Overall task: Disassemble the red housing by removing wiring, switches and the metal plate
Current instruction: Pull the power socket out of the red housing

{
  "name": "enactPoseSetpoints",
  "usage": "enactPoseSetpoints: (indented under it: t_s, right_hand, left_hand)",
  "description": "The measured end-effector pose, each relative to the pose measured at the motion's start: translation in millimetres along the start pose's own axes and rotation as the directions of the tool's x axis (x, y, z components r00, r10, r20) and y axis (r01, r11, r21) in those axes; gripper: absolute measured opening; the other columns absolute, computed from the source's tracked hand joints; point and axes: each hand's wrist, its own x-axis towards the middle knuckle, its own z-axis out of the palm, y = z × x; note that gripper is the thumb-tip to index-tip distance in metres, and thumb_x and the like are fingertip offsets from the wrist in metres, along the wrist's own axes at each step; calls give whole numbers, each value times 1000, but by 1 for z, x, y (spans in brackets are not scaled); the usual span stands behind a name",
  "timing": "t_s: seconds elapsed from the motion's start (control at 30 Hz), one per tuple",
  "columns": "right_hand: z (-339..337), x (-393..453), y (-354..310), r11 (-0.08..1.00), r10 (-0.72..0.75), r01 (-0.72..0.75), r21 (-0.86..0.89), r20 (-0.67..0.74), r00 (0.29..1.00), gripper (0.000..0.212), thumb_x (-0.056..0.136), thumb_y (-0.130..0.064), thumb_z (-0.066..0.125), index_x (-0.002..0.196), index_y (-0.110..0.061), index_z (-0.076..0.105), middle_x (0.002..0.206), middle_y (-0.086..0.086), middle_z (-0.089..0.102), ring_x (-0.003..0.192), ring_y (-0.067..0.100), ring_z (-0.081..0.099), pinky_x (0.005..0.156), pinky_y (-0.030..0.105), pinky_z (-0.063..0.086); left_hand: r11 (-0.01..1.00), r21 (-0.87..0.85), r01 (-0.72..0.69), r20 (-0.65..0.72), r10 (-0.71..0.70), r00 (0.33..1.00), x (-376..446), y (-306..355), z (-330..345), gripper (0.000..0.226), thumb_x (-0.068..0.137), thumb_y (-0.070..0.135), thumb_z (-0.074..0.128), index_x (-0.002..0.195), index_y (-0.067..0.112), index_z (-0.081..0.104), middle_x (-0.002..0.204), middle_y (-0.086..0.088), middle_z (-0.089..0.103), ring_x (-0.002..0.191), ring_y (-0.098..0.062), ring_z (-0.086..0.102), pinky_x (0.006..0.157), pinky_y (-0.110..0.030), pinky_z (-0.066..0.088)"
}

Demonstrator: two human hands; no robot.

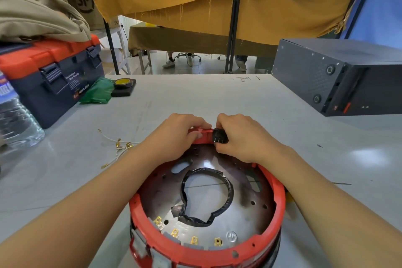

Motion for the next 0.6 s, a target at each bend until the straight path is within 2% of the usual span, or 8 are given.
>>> enactPoseSetpoints:
  t_s: [0.13, 0.27, 0.4, 0.6]
  right_hand:
    - [-1, -1, -1, 999, 8, -9, -33, -25, 1000, 28, 83, -32, 61, 101, -14, 52, 87, 6, 57, 79, 28, 53, 61, 36, 39]
    - [-1, -3, -3, 994, -15, 8, -109, -71, 997, 26, 85, -33, 59, 102, -14, 52, 79, 4, 48, 72, 27, 45, 58, 33, 31]
    - [-2, -4, -5, 984, -60, 46, -173, -78, 995, 23, 88, -31, 57, 100, -12, 52, 86, 10, 58, 69, 27, 40, 58, 32, 27]
    - [-2, -5, -5, 980, -92, 78, -182, -74, 993, 20, 90, -28, 55, 99, -11, 51, 88, 12, 60, 70, 26, 40, 58, 32, 27]
  left_hand:
    - [1000, -15, 3, -4, -3, 1000, 0, -1, 0, 29, 90, 10, 57, 115, 21, 67, 106, 2, 68, 98, -15, 59, 86, -23, 40]
    - [1000, -14, 1, -7, -1, 1000, 0, -1, 1, 29, 90, 9, 57, 115, 21, 68, 106, 2, 68, 98, -15, 59, 85, -22, 39]
    - [1000, -19, 9, -9, -9, 1000, 0, -1, 1, 29, 91, 10, 57, 115, 21, 67, 106, 2, 68, 98, -16, 59, 89, -27, 42]
    - [1000, -12, 14, -5, -14, 1000, 0, -1, 1, 29, 91, 11, 58, 117, 22, 67, 107, 2, 67, 99, -15, 58, 87, -24, 40]
